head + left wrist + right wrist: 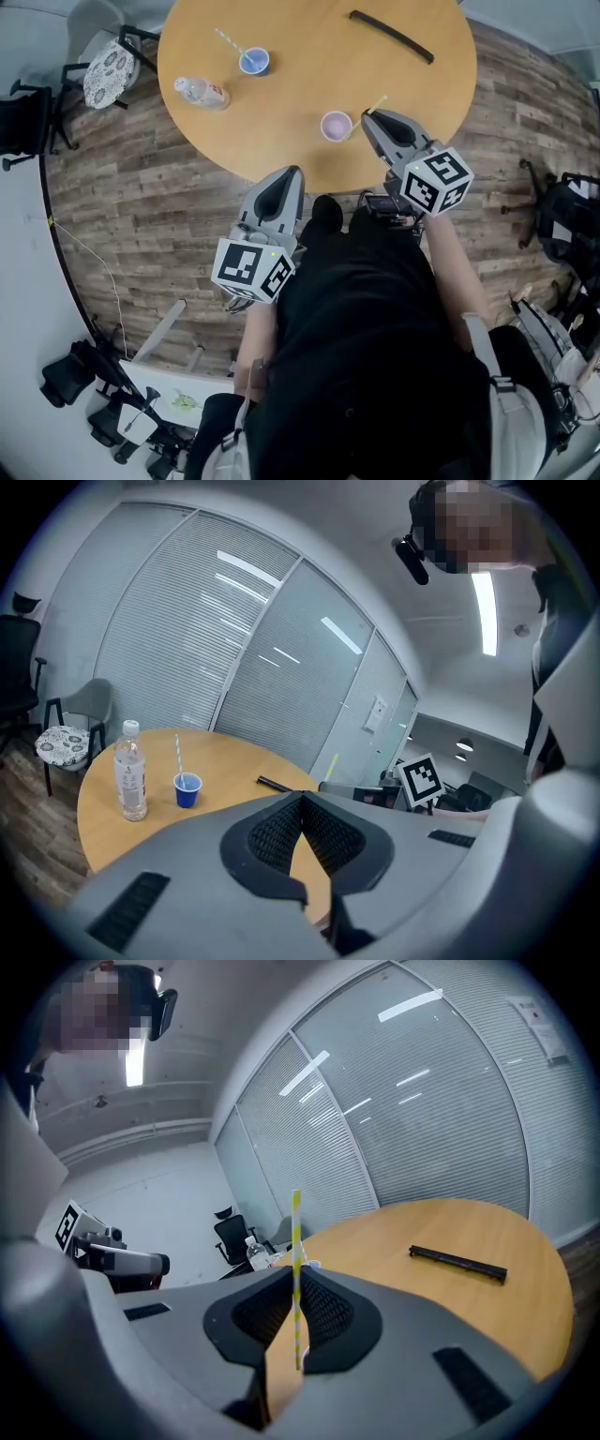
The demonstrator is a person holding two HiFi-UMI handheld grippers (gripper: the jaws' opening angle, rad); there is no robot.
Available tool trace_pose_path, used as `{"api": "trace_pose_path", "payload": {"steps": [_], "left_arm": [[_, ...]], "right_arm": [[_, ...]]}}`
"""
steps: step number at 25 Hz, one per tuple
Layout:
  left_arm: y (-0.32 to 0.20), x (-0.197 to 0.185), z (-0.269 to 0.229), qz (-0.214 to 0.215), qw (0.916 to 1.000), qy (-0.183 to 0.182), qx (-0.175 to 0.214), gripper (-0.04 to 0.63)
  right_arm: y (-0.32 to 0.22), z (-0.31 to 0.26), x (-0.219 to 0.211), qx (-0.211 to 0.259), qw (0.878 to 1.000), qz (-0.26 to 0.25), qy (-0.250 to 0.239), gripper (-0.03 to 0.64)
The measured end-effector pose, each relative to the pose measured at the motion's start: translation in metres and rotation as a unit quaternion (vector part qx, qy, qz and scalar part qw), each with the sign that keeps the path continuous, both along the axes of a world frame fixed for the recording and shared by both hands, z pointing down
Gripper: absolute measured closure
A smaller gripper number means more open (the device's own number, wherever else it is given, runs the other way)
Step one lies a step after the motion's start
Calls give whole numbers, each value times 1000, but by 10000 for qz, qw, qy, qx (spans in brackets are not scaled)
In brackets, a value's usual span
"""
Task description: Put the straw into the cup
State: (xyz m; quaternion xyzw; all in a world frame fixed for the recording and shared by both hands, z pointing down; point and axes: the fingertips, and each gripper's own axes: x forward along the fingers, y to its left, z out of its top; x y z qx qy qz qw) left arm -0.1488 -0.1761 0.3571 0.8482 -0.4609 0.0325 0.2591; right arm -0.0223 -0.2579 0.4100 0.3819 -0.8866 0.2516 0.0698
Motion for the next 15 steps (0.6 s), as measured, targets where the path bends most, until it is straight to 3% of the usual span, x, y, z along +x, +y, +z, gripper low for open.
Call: {"api": "trace_pose_path", "payload": {"steps": [15], "left_arm": [[1, -32, 16, -158, 9997, -74, -179, 583]], "right_arm": [[-21, 51, -18, -245, 9988, 100, 406, 581]]}}
